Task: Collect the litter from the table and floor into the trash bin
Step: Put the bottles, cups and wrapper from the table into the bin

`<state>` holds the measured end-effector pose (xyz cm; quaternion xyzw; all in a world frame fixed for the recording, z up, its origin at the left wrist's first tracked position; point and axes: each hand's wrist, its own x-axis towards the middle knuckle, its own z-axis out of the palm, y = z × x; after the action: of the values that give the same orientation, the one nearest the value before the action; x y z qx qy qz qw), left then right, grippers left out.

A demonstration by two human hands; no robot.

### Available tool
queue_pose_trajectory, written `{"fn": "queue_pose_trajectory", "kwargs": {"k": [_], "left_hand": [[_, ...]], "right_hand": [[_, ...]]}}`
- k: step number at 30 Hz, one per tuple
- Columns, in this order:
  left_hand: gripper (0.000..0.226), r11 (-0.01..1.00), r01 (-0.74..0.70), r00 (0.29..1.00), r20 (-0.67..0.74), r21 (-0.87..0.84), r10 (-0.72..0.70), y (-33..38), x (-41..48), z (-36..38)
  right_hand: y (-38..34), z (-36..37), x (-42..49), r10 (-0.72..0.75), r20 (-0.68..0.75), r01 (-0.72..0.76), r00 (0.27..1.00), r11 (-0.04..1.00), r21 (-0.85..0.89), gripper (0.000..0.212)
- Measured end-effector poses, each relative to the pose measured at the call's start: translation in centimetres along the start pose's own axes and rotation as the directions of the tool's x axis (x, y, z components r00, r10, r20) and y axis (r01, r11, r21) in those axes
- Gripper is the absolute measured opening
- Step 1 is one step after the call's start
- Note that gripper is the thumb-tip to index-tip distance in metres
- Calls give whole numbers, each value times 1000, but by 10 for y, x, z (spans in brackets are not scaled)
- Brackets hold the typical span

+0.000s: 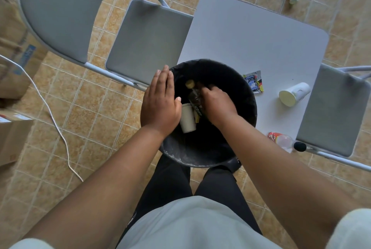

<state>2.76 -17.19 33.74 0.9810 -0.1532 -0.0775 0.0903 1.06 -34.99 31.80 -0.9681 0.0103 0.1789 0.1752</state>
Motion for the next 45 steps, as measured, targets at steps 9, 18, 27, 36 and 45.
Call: {"fn": "queue_pose_trajectory", "kwargs": {"k": [9, 18, 27, 36, 45], "left_hand": [[68, 1000, -2, 1000, -3, -9, 2, 0, 1, 0], [68, 1000, 8, 1000, 6, -14, -8, 0, 1, -2], [69, 1000, 16, 1000, -12, -21, -16, 3, 1, -1], [70, 989, -79, 997, 1, -129, 80, 14, 12, -3], [80, 976, -201, 978, 44, -90, 205, 40, 28, 3]], "right_hand": [[12, -27, -56, -39, -511, 146, 859, 974, 171, 26], [62, -31, -83, 164, -521, -60, 838, 976, 211, 48], [57, -22, -81, 174, -390, -46, 904, 948, 316, 65], [77, -31, -81, 250, -434, -91, 866, 931, 354, 61], [113, -44, -83, 267, -444, -124, 856, 938, 325, 53]]}}
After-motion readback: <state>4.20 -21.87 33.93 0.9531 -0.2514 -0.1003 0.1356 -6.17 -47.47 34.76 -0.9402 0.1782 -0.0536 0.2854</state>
